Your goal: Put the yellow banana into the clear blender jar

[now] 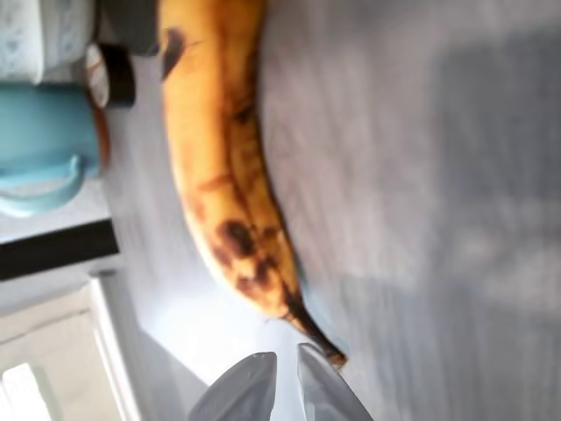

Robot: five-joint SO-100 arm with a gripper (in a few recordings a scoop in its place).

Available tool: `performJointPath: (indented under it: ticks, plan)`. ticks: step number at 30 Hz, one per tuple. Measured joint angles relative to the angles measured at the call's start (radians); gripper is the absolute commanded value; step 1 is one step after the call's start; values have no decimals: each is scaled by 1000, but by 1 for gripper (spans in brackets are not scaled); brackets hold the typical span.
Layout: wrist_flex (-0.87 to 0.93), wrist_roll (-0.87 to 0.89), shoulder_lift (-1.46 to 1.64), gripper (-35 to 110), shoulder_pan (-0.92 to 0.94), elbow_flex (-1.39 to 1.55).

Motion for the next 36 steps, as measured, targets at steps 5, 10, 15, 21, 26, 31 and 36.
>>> performJointPath:
  ticks: [5, 10, 15, 21, 26, 31, 36]
  plan:
    - [-6, 0, -528, 0, -32, -426]
    - [80, -6, -1157, 0, -37, -861]
    - [86, -60, -1345, 1, -49, -973]
    - [86, -135, -1407, 29, -67, -982]
    - [78, -225, -1474, 30, -57, -996]
    - [120, -285, -1638, 30, -26, -1129]
    - [143, -307, -1792, 30, -14, -1256]
